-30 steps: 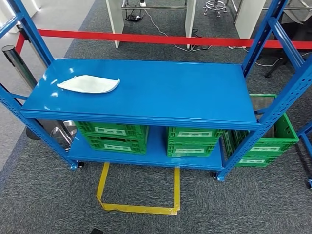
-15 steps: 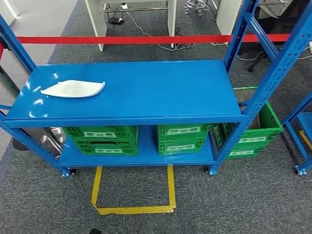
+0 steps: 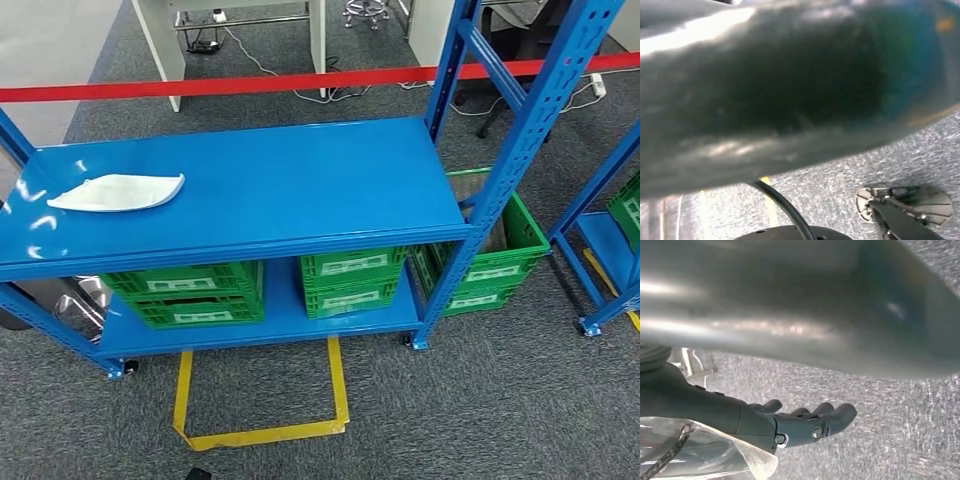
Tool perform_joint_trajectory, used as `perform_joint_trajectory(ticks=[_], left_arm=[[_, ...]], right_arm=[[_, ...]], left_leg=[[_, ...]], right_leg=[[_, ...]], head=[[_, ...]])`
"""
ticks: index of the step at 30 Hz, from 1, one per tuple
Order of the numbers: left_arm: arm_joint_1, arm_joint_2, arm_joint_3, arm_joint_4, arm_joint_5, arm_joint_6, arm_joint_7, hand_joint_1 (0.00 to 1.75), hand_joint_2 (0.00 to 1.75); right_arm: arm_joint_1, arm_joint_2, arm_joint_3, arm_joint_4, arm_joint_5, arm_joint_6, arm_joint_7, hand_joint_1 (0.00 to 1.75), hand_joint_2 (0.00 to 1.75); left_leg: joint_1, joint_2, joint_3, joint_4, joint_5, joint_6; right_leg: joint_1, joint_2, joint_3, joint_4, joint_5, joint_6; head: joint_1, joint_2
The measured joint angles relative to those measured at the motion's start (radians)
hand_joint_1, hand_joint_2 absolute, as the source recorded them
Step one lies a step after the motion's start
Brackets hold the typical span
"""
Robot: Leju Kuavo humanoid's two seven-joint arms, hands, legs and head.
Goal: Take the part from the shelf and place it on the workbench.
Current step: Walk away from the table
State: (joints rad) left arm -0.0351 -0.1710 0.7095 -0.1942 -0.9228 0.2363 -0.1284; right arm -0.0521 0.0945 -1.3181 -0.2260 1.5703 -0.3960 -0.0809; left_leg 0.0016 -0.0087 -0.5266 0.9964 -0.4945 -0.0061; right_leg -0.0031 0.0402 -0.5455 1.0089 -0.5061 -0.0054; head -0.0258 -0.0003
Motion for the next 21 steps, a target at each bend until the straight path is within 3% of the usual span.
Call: perform_joint_trajectory(ticks=[1,11,21], left_arm=[[0.001,-0.001,0.0,0.0,0.0,0.0,0.0,0.0,0.0],[0.001,-0.002,0.001,0.0,-0.005,0.002,0.004,0.0,0.0],[0.001,-0.002,0.001,0.0,-0.007,0.002,0.006,0.0,0.0]], right_arm=[[0.001,0.0,0.005,0.0,0.0,-0.001,0.002,0.0,0.0],[0.002,0.0,0.037,0.001,0.001,-0.001,0.019,0.0,0.0],[0.003,0.0,0.044,0.001,0.001,-0.001,0.019,0.0,0.0]], left_leg=[[0.0,0.0,-0.001,-0.002,0.0,-0.004],[-0.008,0.0,-0.005,-0.001,0.005,0.011],[-0.007,0.0,-0.005,-0.001,0.006,0.013]], right_leg=[[-0.001,0.0,-0.002,-0.001,0.001,0.001],[-0.009,0.0,0.0,-0.013,0.012,0.018],[-0.008,-0.001,-0.001,-0.012,0.013,0.019]], head=[[0.001,0.0],[0.001,0.0],[0.001,0.0]])
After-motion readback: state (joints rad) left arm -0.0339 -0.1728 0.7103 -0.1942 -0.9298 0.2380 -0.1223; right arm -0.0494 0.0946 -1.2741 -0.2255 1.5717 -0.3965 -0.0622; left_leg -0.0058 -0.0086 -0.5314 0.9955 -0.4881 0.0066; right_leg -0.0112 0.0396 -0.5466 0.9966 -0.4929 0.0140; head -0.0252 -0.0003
